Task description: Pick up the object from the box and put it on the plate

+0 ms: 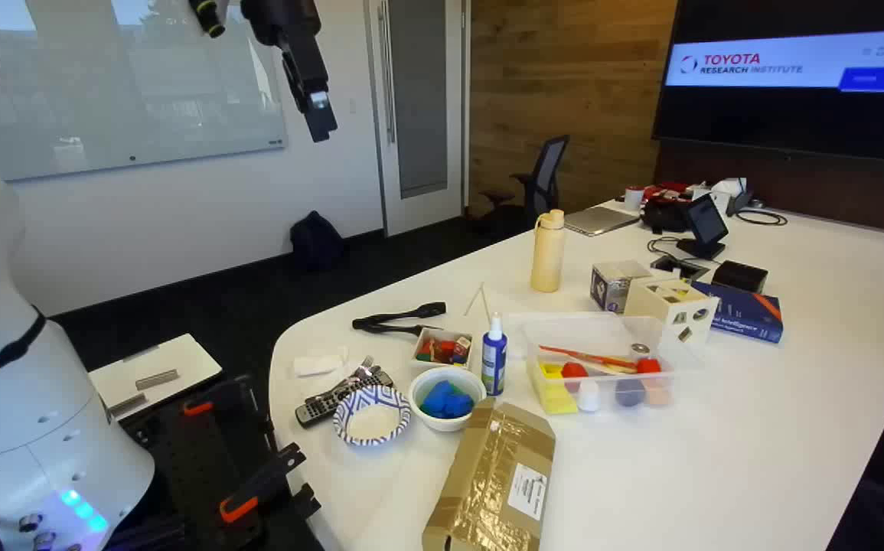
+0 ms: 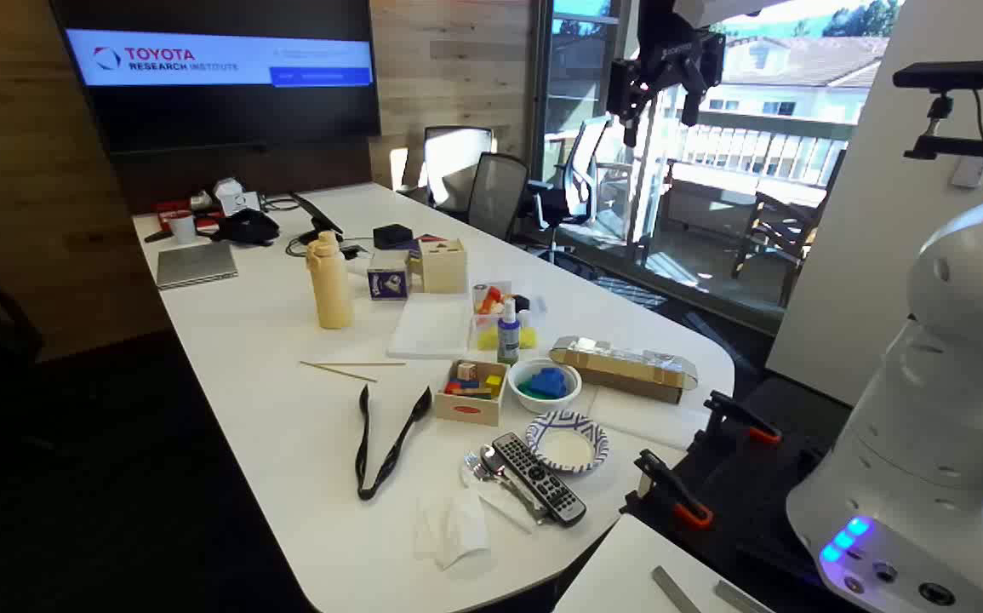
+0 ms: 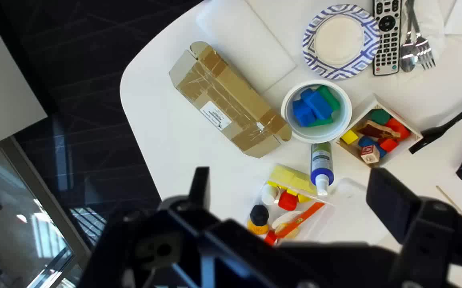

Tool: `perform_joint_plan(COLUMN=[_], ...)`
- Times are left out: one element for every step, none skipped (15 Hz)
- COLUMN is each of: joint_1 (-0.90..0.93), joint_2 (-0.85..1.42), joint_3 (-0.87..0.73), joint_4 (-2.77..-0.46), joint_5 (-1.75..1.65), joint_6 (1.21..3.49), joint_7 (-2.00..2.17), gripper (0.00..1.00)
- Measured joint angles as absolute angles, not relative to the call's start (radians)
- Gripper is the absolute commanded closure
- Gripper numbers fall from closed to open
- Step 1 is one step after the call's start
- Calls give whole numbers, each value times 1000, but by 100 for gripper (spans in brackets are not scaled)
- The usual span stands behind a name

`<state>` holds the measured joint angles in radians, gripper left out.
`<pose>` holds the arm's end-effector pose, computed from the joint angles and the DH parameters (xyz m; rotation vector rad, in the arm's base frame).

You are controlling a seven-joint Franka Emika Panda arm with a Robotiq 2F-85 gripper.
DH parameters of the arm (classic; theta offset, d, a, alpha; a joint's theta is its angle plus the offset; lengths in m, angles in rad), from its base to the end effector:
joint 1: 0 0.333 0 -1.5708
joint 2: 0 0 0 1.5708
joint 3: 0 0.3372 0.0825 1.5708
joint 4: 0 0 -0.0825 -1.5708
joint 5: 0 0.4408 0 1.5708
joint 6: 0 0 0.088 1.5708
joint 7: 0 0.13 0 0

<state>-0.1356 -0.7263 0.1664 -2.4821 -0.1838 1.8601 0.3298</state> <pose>0.3889 -0.0018 0.5196 2.8346 -0.4152 0.2013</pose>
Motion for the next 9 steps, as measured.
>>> perform_joint_plan(joint_1=[-136, -136, -133, -126, -114, -98, -80, -63, -48], joint_2=[-726, -726, -725, -717, -699, -664, -617, -561, -501], joint_3=[166, 166, 166, 167, 167, 168, 170, 172, 173], joint_4=[-2482, -2482, -2482, -2482, -2486, -2496, -2511, -2527, -2541], joint_5=[-184, -184, -186, -190, -191, -191, -194, -198, -206], joint_6=[1860, 1860, 1863, 1875, 1913, 1982, 2063, 2153, 2244], joint_7=[330, 330, 329, 322, 312, 295, 277, 259, 241], gripper=[0, 0, 0, 0, 0, 0, 0, 0, 0])
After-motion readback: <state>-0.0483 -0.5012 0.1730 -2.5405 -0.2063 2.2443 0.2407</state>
